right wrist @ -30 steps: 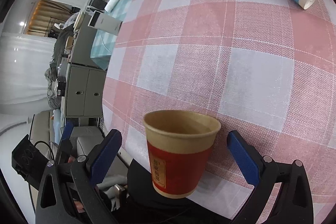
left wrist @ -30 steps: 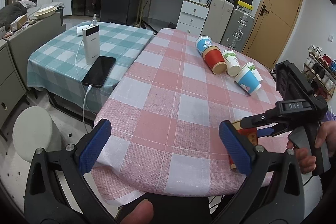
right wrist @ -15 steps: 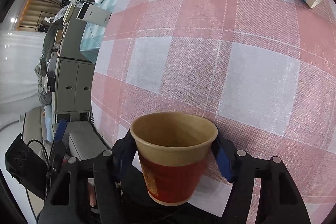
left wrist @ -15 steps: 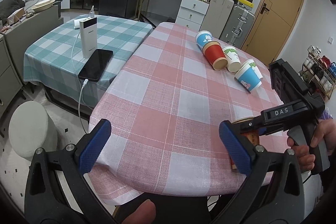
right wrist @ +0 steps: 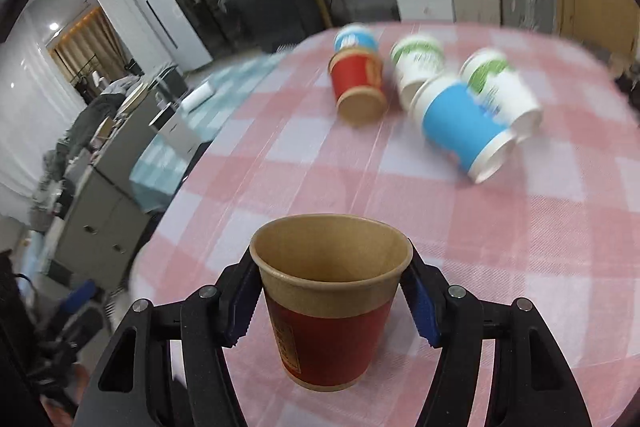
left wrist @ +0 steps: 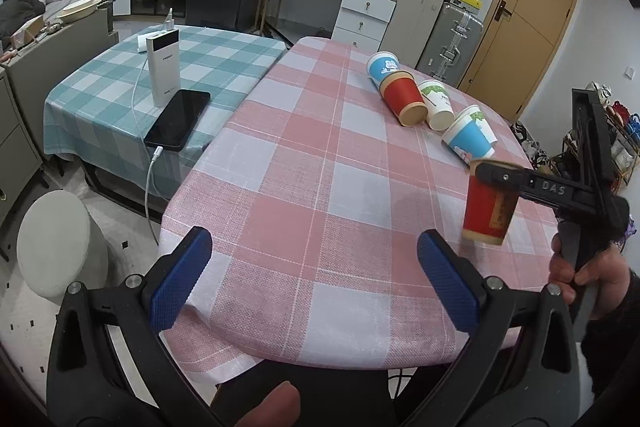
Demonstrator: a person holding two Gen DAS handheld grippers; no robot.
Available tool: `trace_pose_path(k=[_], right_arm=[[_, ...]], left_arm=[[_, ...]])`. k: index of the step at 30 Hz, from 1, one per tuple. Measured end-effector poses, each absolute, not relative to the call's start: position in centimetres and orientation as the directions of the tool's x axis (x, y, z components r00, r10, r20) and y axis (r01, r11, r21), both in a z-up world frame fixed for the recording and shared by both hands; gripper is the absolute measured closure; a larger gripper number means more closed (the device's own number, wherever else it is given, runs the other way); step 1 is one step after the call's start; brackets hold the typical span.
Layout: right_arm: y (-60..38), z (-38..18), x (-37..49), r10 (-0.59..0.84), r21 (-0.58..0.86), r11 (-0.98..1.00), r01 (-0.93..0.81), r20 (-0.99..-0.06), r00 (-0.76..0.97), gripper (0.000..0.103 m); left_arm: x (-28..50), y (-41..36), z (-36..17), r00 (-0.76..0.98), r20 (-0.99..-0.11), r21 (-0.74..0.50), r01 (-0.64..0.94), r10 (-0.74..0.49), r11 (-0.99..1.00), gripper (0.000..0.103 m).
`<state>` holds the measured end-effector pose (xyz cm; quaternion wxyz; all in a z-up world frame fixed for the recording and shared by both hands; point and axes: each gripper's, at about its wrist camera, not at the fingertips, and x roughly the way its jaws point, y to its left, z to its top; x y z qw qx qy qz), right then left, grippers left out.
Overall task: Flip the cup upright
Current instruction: 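Grasp the red cup with the right gripper and lift it, then set the red cup upright on the table and open the right gripper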
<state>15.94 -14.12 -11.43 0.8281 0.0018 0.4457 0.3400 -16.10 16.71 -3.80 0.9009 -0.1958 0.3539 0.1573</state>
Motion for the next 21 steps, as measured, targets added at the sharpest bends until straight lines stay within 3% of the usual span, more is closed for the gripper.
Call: trace_pose_path(k=[9,17,21], right_arm=[[-13.6,-12.6,13.1,0.483,0.109,0.826,-0.553,-0.64,0.597,0.038],[-14.2,-13.9,9.1,0.516,0.057,0.803,-0.594,-0.567,0.643,0.036],[-15.2,-14.7,8.4,0.508,0.084,0.814,-0.575,-0.582,0.635,0.035]], left_arm=[[-15.9,14.8,-3.1,0.707,-0.695,-0.226,-0.387,0.131,0.894,0.0],[-15.6,14.2,-3.3,0.702,-0.706,-0.247,-0.371,0.096,0.895,0.0],[-15.6,14.1,-3.2,0.703,-0.705,-0.243,-0.368,0.097,0.898,0.0]])
